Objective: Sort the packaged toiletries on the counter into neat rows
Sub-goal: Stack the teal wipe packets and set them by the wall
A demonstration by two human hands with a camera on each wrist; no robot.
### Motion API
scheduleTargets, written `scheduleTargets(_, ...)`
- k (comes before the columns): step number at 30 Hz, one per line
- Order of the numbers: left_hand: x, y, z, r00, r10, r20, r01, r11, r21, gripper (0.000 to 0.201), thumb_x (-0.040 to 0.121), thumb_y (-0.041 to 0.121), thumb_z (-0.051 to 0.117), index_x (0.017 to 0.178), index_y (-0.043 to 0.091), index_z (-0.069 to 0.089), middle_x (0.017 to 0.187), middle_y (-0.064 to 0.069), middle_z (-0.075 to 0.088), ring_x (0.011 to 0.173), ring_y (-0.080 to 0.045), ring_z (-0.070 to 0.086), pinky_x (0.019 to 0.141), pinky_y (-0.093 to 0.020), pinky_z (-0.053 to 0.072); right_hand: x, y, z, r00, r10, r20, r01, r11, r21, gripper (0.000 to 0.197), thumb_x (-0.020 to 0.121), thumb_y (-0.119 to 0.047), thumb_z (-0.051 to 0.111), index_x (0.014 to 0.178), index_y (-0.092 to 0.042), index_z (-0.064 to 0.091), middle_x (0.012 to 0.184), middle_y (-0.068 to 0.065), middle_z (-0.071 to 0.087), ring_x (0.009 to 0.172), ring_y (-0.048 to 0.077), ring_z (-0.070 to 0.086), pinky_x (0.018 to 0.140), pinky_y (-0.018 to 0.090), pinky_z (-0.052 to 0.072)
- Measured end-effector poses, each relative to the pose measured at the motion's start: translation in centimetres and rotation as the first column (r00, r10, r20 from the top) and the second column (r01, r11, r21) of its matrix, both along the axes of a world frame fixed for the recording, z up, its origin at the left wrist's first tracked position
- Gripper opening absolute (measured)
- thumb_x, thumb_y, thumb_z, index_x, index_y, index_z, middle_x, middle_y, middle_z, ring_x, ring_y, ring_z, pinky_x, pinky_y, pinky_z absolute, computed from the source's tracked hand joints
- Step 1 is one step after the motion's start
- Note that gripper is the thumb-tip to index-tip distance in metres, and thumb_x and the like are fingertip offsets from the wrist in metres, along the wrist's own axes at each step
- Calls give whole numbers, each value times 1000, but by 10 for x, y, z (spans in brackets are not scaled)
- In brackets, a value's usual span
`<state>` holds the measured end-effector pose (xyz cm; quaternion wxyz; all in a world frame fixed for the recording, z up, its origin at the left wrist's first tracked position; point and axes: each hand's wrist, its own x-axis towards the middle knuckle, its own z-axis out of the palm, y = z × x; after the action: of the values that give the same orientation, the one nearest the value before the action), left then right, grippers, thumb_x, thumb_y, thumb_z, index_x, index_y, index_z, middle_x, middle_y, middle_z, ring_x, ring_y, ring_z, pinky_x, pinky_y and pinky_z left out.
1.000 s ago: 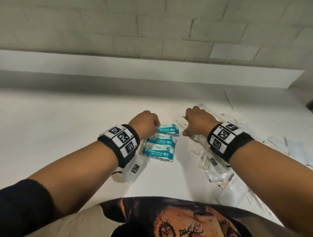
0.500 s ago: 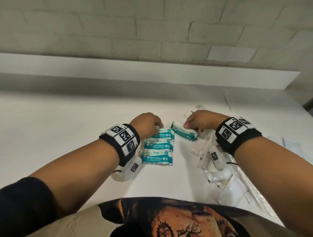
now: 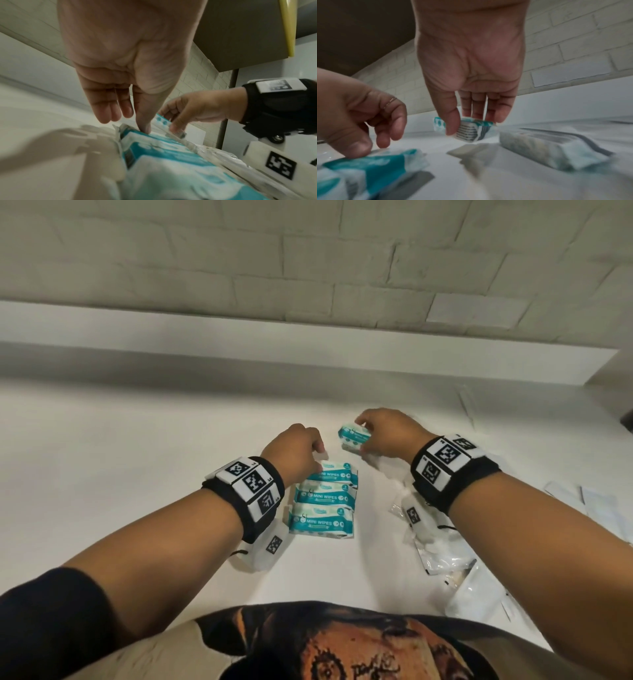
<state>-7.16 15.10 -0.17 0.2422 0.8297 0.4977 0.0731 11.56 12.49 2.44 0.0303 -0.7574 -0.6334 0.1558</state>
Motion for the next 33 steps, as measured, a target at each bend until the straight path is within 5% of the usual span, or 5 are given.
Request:
scheduleTargets(6, -1, 0, 1, 1000, -16, 11, 15, 999, 44, 30, 80, 22, 74, 108, 24, 66, 111, -1, 54, 100, -19, 57, 82, -28, 47, -21, 11, -3, 984, 173, -42, -177, 974, -139, 52, 81, -14, 71, 131, -20, 57, 131, -4, 61, 112, 15, 56, 97, 31, 45)
scheduleTargets(13, 8, 5, 2, 980, -191, -58, 194, 980, 52, 34, 95, 16, 51, 126, 24, 62, 129, 0, 55, 116, -19, 53, 99, -30, 42, 40, -3, 13, 991, -130, -33, 132, 988, 81, 25, 86, -18, 66, 111, -18, 66, 116, 3, 66, 99, 19, 61, 86, 30, 49)
scheduleTargets(20, 18, 7, 1, 891, -348, -291, 365, 931, 5, 45, 97, 16, 43, 138, 33, 49, 148, 7, 42, 131, -18, 43, 108, -37, 37, 47, -19, -28, 972, -111, 207, 116, 993, -12, 71, 68, -48, 79, 125, -21, 46, 123, 6, 45, 110, 26, 47, 86, 38, 48)
scheduleTargets(29, 5, 15, 6, 902, -321, -291, 339, 940, 16, 39, 95, 19, 50, 133, 23, 56, 145, 4, 48, 130, -19, 45, 107, -33, 35, 48, -11, -13, 988, -63, -141, 47, 992, -116, 27, 81, -30, 70, 103, -18, 60, 102, 4, 64, 80, 14, 58, 61, 23, 45)
scheduleTargets(33, 7, 14, 6, 909, -306, -284, 327, 944, 29, 41, 90, 27, 61, 130, 20, 59, 138, 2, 53, 123, -19, 50, 104, -33, 40, 40, -3, 0, 977, -89, -196, 54, 982, -179, 25, 94, -26, 57, 105, -7, 69, 101, 9, 69, 83, 22, 67, 78, 33, 54)
